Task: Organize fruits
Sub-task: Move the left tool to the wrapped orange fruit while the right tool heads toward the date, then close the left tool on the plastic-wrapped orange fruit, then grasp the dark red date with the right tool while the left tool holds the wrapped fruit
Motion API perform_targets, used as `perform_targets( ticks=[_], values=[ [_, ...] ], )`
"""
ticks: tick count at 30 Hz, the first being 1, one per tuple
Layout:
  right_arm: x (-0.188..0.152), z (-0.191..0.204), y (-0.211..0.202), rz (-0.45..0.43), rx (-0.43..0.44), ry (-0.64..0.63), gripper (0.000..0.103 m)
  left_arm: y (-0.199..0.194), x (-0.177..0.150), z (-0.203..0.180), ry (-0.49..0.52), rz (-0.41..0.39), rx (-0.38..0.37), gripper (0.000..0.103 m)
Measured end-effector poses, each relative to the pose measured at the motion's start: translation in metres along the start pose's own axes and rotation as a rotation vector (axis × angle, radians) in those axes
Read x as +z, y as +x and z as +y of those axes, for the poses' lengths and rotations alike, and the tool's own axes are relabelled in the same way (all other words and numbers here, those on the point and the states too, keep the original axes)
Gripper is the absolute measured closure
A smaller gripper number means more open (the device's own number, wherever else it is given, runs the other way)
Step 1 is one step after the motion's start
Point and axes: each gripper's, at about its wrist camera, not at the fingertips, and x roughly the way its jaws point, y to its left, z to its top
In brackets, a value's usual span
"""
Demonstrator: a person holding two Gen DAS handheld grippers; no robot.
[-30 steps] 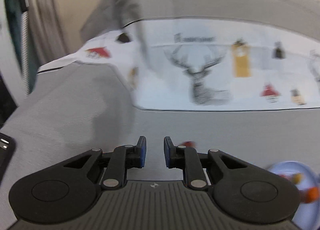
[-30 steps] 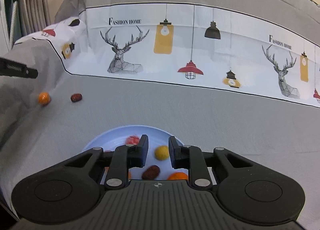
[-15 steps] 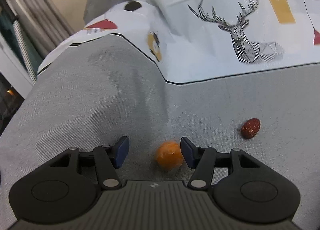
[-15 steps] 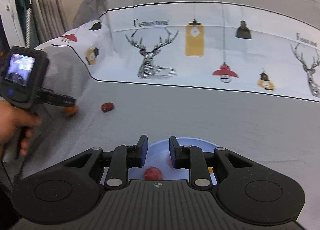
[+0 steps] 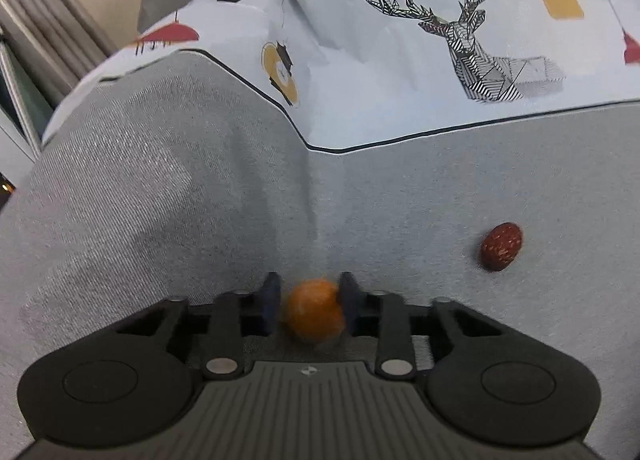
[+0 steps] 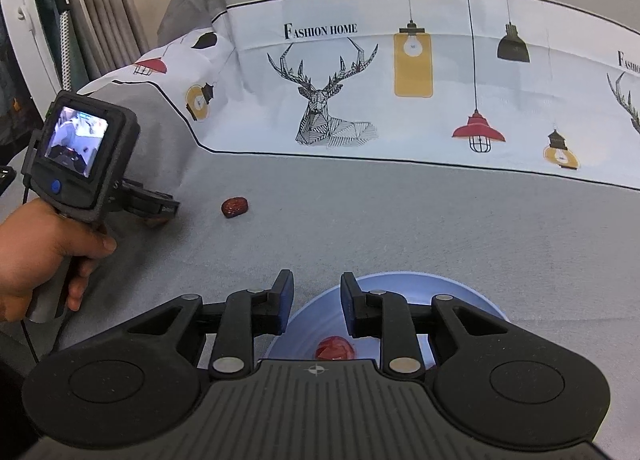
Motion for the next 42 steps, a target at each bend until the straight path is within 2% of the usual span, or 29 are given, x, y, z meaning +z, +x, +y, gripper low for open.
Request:
perform_targets(
  ticks=[6, 8, 9, 11, 13, 15, 18, 22, 26, 33, 36, 38, 41, 42],
  values=[
    [-0.003, 0.004, 0.002, 0.009, -0.004, -0.02, 0.076, -0.001, -0.001, 0.006, -0.063, 0.021, -0.037, 0.077],
    [-0.004, 0.005, 0.002, 0.01, -0.004, -0.022, 0.076, 0.003, -0.003, 0.005, -0.057, 0.039, -0.047, 0.06],
    [-0.004, 0.006, 0.003, 0.01, -0.005, -0.023, 0.076, 0.006, -0.004, 0.002, -0.04, 0.05, -0.05, 0.058],
    [-0.005, 0.006, 0.004, 0.015, -0.006, -0.023, 0.076, 0.009, -0.005, -0.002, -0.015, 0.059, -0.024, 0.064],
    [-0.005, 0.008, 0.005, 0.018, -0.005, -0.03, 0.076, 0.006, -0.003, 0.006, -0.078, 0.048, -0.059, 0.064],
    [-0.005, 0.009, 0.005, 0.014, -0.002, -0.04, 0.076, -0.003, -0.002, 0.01, -0.103, 0.026, -0.063, 0.064],
    [-0.006, 0.009, 0.006, 0.012, 0.004, -0.037, 0.076, -0.012, 0.001, 0.02, -0.198, 0.023, -0.159, 0.064],
    [-0.006, 0.011, 0.005, 0.009, 0.014, -0.041, 0.076, 0.005, -0.006, 0.032, -0.377, 0.166, -0.335, 0.062],
    [-0.006, 0.012, 0.005, 0.006, 0.018, -0.053, 0.076, 0.018, -0.013, 0.041, -0.485, 0.242, -0.352, 0.062],
    [-0.002, 0.014, 0.006, 0.002, 0.049, -0.054, 0.076, 0.024, -0.014, 0.059, -0.575, 0.277, -0.36, 0.063],
    [0.008, 0.018, 0.009, -0.009, 0.088, -0.029, 0.086, 0.028, -0.014, 0.067, -0.622, 0.298, -0.36, 0.063],
    [0.02, 0.025, 0.016, -0.013, 0.109, -0.003, 0.086, 0.029, -0.014, 0.07, -0.627, 0.303, -0.359, 0.063],
    [0.04, 0.042, 0.038, 0.001, 0.135, 0.0, 0.083, 0.028, -0.015, 0.072, -0.644, 0.306, -0.354, 0.063],
    [0.046, 0.048, 0.048, 0.01, 0.137, -0.001, 0.07, 0.028, -0.016, 0.073, -0.655, 0.31, -0.356, 0.063]
  ],
)
